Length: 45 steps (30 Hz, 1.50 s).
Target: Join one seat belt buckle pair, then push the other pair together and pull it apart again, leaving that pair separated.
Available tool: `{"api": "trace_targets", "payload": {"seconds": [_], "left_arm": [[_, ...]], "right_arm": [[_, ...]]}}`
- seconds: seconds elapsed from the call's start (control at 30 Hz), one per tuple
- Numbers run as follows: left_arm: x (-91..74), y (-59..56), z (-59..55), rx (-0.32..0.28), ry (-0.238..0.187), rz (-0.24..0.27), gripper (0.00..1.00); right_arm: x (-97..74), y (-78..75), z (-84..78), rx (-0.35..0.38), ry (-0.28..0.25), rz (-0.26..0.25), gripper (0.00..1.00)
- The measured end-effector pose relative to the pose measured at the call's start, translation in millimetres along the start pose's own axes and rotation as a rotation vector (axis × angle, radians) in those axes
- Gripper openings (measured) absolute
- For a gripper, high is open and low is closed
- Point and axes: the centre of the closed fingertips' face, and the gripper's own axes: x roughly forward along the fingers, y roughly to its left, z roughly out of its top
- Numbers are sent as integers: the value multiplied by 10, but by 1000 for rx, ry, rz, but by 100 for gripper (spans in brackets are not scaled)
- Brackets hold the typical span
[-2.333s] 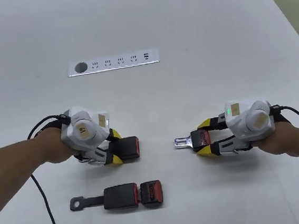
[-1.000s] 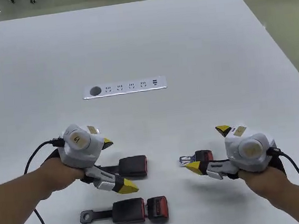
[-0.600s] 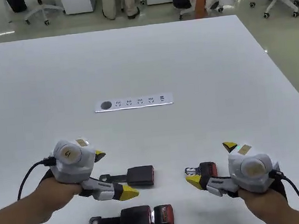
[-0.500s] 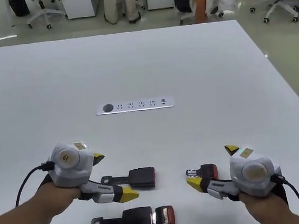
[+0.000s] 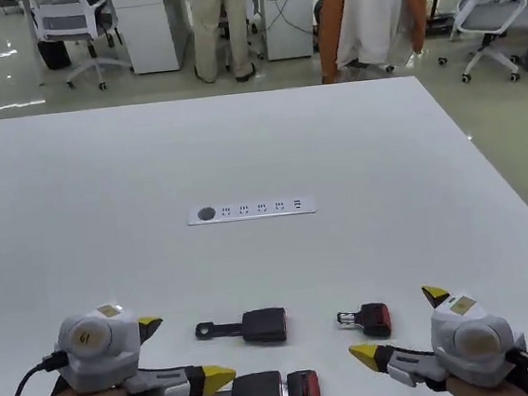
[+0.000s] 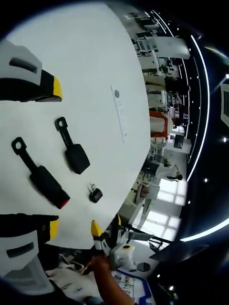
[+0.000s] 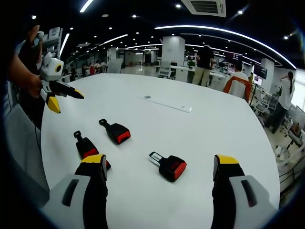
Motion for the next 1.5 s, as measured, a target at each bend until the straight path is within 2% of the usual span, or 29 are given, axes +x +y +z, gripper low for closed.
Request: {"api": "trace_targets", "payload": {"seconds": [0.1, 0.17, 0.23, 0.27, 0.3, 0.33, 0.4, 0.53, 0.57, 0.67, 0.7, 0.8, 0.83, 0.93, 0.97, 1.0, 1.03, 1.1, 1.33, 1.37, 1.5], "left_arm": [[-130, -29, -64, -23, -22, 18, 100], [-208, -64, -96, -29, -28, 26, 100], [-295, -63, -137, -31, -37, 38, 100], [-346, -57, -148, -37, -46, 46, 100], [-383, -80, -145, -40, -55, 50, 100], [-432, -84, -144, -40, -69, 58, 100], [-512, -75, -136, -44, -87, 68, 100], [-627, -65, -158, -45, -120, 89, 100], [-667, -100, -155, -51, -128, 90, 100], [-724, -95, -213, -50, -134, 100, 100], [-721, -26, -260, -50, -136, 102, 100], [-774, -31, -282, -58, -152, 110, 100], [-800, -102, -265, -59, -155, 111, 100], [-836, -123, -301, -48, -159, 116, 100], [-889, -211, -247, -48, -162, 116, 100], [-905, -216, -246, -49, -164, 118, 100], [-896, -117, -311, -50, -169, 120, 100], [-918, -94, -331, -46, -173, 126, 100], [-1006, -159, -295, -41, -184, 132, 100], [-989, -114, -326, -40, -183, 132, 100], [-977, -71, -340, -38, -187, 132, 100]], "right_arm": [[-141, 125, 0, 3, -6, -9, 93], [-153, 82, -9, 8, -7, -16, 94], [-228, 175, -11, 12, -12, -18, 94], [-233, 172, -16, 13, -13, -17, 94], [-247, 181, -18, 16, -15, -19, 95], [-322, 277, -11, 23, -21, -24, 95], [-394, 353, -12, 31, -26, -27, 95], [-502, 438, 5, 38, -38, -34, 95], [-533, 459, 0, 44, -41, -36, 95], [-591, 490, -40, 55, -43, -43, 96], [-608, 510, -51, 54, -42, -42, 96], [-669, 576, -91, 52, -42, -39, 96], [-694, 599, -100, 52, -45, -38, 96], [-750, 658, -141, 47, -40, -39, 97], [-773, 666, -149, 47, -42, -41, 98], [-786, 670, -152, 52, -43, -42, 98], [-794, 663, -167, 57, -40, -43, 98], [-820, 660, -179, 62, -43, -48, 98], [-858, 682, -217, 73, -43, -57, 98], [-859, 681, -216, 76, -44, -58, 99], [-847, 682, -208, 74, -45, -57, 99]]}}
